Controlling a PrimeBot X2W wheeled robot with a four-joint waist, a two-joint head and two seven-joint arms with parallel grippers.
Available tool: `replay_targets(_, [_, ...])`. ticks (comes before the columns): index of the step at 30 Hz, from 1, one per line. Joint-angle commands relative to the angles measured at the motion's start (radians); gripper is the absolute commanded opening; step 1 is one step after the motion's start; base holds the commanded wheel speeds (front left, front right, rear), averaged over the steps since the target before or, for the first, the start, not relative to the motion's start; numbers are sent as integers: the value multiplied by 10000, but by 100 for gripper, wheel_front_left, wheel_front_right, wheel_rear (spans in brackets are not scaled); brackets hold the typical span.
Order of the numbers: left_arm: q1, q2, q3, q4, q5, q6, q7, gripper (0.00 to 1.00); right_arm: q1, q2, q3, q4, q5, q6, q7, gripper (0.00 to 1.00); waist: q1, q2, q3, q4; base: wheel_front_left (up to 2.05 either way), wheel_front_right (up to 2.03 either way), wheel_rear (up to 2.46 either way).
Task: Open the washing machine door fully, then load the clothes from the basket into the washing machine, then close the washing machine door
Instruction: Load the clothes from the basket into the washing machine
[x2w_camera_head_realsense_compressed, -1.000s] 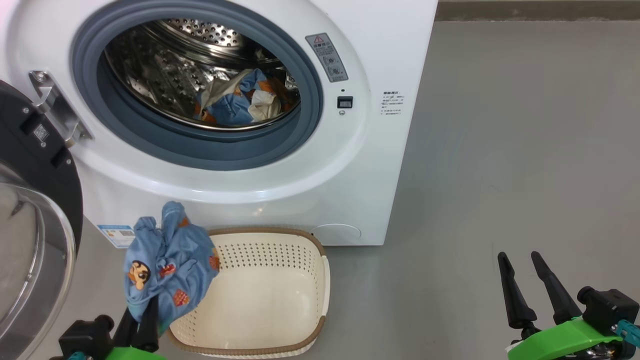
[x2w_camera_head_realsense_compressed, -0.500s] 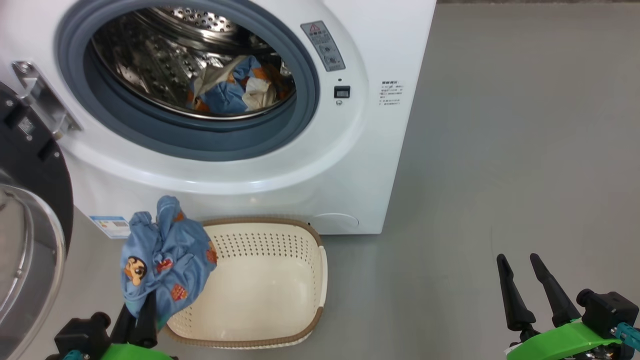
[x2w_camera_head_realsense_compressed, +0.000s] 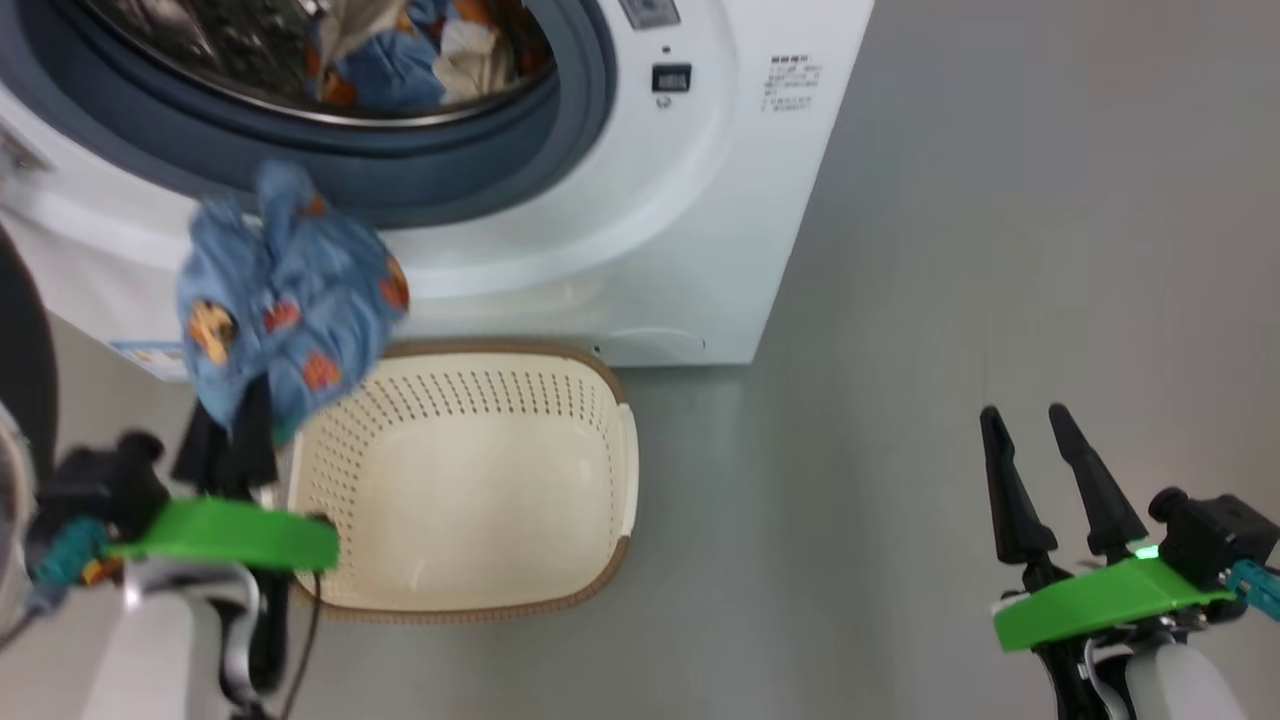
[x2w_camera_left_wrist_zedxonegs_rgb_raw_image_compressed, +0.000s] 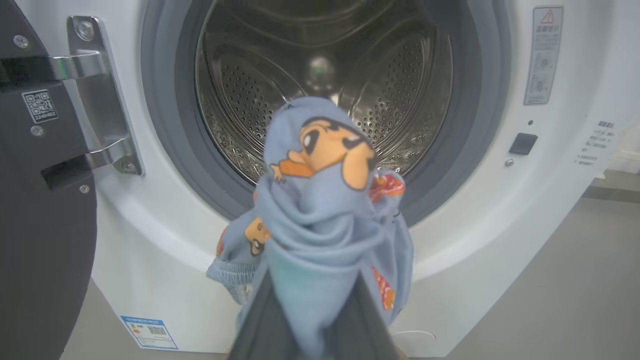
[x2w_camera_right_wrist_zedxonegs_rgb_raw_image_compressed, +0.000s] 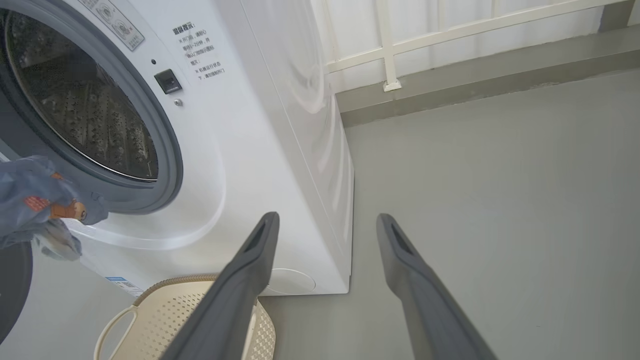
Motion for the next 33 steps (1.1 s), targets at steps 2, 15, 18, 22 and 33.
replay_targets(2, [-1071, 438, 489, -172, 244, -17, -65, 0, -468, 67, 290, -292, -15, 16, -74, 100, 0, -1, 1136, -331, 0, 0, 0])
replay_targets(15, [-4954, 1686, 737, 2335, 138, -17, -65, 0, -1409, 501, 469, -330, 95, 16, -74, 100, 0, -1, 2401, -1580, 0, 0, 0])
replay_targets(18, [-5854, 2036, 686, 3440, 139, -17, -65, 0, -1491, 559, 503, -344, 148, 16, -74, 100, 0, -1, 2626, -1943, 0, 0, 0])
replay_targets(22, [-6737, 2428, 500, 4369, 108, -17, -65, 0, -1571, 590, 574, -365, 218, 16, -74, 100, 0, -1, 2840, -2332, 0, 0, 0])
replay_targets(33, [-8480, 3767, 663, 5345, 833, -17, -65, 37, -1643, 603, 1057, -423, 1063, 16, -74, 100, 0, -1, 3287, -3741, 0, 0, 0])
